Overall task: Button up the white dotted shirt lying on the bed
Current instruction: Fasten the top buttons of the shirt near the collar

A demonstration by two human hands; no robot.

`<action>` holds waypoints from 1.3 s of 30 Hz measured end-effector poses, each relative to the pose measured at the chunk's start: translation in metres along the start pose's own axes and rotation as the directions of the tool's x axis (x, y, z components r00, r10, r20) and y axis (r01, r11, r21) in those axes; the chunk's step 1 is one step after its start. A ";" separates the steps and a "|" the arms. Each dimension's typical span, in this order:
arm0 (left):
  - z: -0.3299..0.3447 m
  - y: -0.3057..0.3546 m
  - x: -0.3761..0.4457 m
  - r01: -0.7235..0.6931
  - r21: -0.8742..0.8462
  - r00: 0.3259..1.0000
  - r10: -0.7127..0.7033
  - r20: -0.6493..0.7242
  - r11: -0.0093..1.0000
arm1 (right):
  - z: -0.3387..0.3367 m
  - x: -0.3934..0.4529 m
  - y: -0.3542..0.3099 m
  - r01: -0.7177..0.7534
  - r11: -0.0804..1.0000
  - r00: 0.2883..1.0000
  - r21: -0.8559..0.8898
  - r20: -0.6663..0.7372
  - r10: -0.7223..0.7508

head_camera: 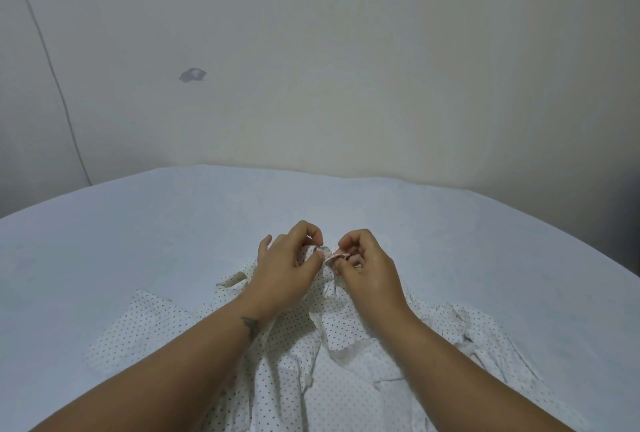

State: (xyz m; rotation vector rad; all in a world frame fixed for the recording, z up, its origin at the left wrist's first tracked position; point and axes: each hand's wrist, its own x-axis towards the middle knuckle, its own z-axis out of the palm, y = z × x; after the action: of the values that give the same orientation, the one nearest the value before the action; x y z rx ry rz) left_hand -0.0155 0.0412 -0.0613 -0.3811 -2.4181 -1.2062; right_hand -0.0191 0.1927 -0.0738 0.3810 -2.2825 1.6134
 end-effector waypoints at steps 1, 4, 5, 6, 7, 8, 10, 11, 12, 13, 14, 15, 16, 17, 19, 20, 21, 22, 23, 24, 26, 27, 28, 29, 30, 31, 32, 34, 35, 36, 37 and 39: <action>0.002 -0.001 -0.001 0.006 -0.013 1.000 -0.007 -0.008 1.000 | 0.002 0.000 0.002 0.006 1.000 1.000 0.014 -0.004 -0.006; 0.008 -0.007 -0.004 0.046 -0.041 0.999 -0.047 -0.026 0.998 | 0.007 -0.003 0.011 0.028 0.998 1.000 0.053 -0.006 -0.028; 0.010 -0.009 -0.005 0.058 -0.050 0.998 -0.060 -0.032 0.997 | 0.008 -0.004 0.014 0.040 0.997 0.999 0.065 -0.014 -0.040; 0.012 -0.011 -0.005 0.066 -0.059 0.997 -0.069 -0.040 0.996 | 0.009 -0.005 0.017 0.056 0.996 0.998 0.072 -0.023 -0.055; 0.014 -0.013 -0.006 0.071 -0.065 0.996 -0.074 -0.045 0.995 | 0.011 -0.005 0.020 0.072 0.995 0.997 0.075 -0.033 -0.070; 0.015 -0.015 -0.007 0.074 -0.068 0.996 -0.077 -0.051 0.995 | 0.012 -0.007 0.022 0.085 0.994 0.996 0.075 -0.042 -0.082; 0.017 -0.019 -0.008 0.077 -0.078 0.995 -0.082 -0.061 0.994 | 0.014 -0.008 0.028 0.092 0.993 0.995 0.077 -0.055 -0.088; 0.018 -0.021 -0.008 0.077 -0.091 0.995 -0.083 -0.062 0.993 | 0.015 -0.008 0.030 0.096 0.993 0.994 0.074 -0.061 -0.092; 0.019 -0.021 -0.008 0.075 -0.105 0.995 -0.082 -0.063 0.992 | 0.015 -0.009 0.032 0.110 0.992 0.992 0.062 -0.069 -0.106; 0.020 -0.022 -0.009 0.073 -0.118 0.995 -0.081 -0.065 0.990 | 0.015 -0.009 0.034 0.136 0.990 0.988 0.039 -0.080 -0.133; 0.020 -0.022 -0.009 0.069 -0.122 0.994 -0.078 -0.071 0.990 | 0.015 -0.009 0.035 0.170 0.985 0.981 0.008 -0.092 -0.169; 0.021 -0.023 -0.010 0.066 -0.119 0.994 -0.075 -0.077 0.991 | 0.016 -0.010 0.036 0.202 0.979 0.974 -0.023 -0.103 -0.203; 0.022 -0.023 -0.010 0.063 -0.114 0.994 -0.073 -0.082 0.992 | 0.016 -0.010 0.037 0.226 0.973 0.967 -0.047 -0.112 -0.230; 0.024 -0.024 -0.011 0.064 -0.111 0.994 -0.073 -0.084 0.992 | 0.016 -0.010 0.039 0.240 0.969 0.962 -0.061 -0.116 -0.246; 0.025 -0.025 -0.011 0.066 -0.110 0.993 -0.076 -0.088 0.992 | 0.017 -0.010 0.040 0.252 0.965 0.958 -0.071 -0.119 -0.259; 0.025 -0.026 -0.012 0.066 -0.107 0.993 -0.076 -0.090 0.992 | 0.017 -0.011 0.041 0.254 0.964 0.958 -0.072 -0.120 -0.262; 0.025 -0.026 -0.012 0.065 -0.104 0.993 -0.075 -0.092 0.992 | 0.018 -0.011 0.042 0.255 0.964 0.957 -0.069 -0.123 -0.262; 0.025 -0.025 -0.013 0.064 -0.101 0.993 -0.073 -0.094 0.993 | 0.018 -0.011 0.042 0.255 0.965 0.957 -0.062 -0.124 -0.260; 0.025 -0.025 -0.013 0.060 -0.098 0.993 -0.069 -0.093 0.993 | 0.018 -0.011 0.043 0.253 0.966 0.958 -0.054 -0.125 -0.258; 0.024 -0.025 -0.014 0.051 -0.097 0.994 -0.060 -0.089 0.994 | 0.018 -0.012 0.043 0.253 0.966 0.958 -0.051 -0.123 -0.258; 0.024 -0.024 -0.016 0.030 -0.097 0.995 -0.039 -0.087 0.995 | 0.019 -0.013 0.044 0.263 0.962 0.956 -0.073 -0.117 -0.270; 0.024 -0.025 -0.017 0.023 -0.097 0.995 -0.032 -0.090 0.995 | 0.019 -0.013 0.043 0.270 0.959 0.954 -0.088 -0.113 -0.279; 0.024 -0.025 -0.018 0.022 -0.096 0.995 -0.031 -0.093 0.995 | 0.019 -0.014 0.044 0.276 0.956 0.952 -0.100 -0.108 -0.287; 0.024 -0.025 -0.018 0.024 -0.096 0.995 -0.033 -0.095 0.995 | 0.019 -0.014 0.044 0.281 0.953 0.950 -0.112 -0.106 -0.293; 0.024 -0.024 -0.019 0.026 -0.096 0.995 -0.035 -0.095 0.995 | 0.018 -0.014 0.044 0.284 0.950 0.949 -0.127 -0.106 -0.298; 0.023 -0.024 -0.019 0.026 -0.097 0.995 -0.035 -0.094 0.995 | 0.018 -0.014 0.044 0.284 0.948 0.948 -0.143 -0.105 -0.299; 0.024 -0.024 -0.019 0.023 -0.097 0.995 -0.032 -0.092 0.995 | 0.019 -0.015 0.045 0.282 0.947 0.949 -0.153 -0.102 -0.299; 0.024 -0.024 -0.020 0.018 -0.102 0.995 -0.028 -0.093 0.995 | 0.019 -0.015 0.044 0.285 0.945 0.948 -0.160 -0.101 -0.302; 0.024 -0.024 -0.020 0.017 -0.103 0.995 -0.027 -0.096 0.995 | 0.019 -0.015 0.044 0.284 0.945 0.948 -0.163 -0.102 -0.303; 0.024 -0.024 -0.020 0.015 -0.101 0.995 -0.025 -0.099 0.995 | 0.019 -0.015 0.044 0.284 0.945 0.948 -0.162 -0.102 -0.302; 0.024 -0.024 -0.020 0.009 -0.097 0.995 -0.019 -0.101 0.995 | 0.019 -0.015 0.044 0.283 0.946 0.948 -0.160 -0.100 -0.301; 0.023 -0.023 -0.021 -0.007 -0.086 0.995 -0.001 -0.096 0.996 | 0.019 -0.015 0.044 0.284 0.945 0.948 -0.160 -0.100 -0.302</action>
State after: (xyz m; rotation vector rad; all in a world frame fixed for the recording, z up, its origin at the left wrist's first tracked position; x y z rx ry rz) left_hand -0.0126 0.0451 -0.0997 -0.3441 -2.2889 -1.3007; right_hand -0.0247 0.1896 -0.1241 0.5404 -2.1159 1.2817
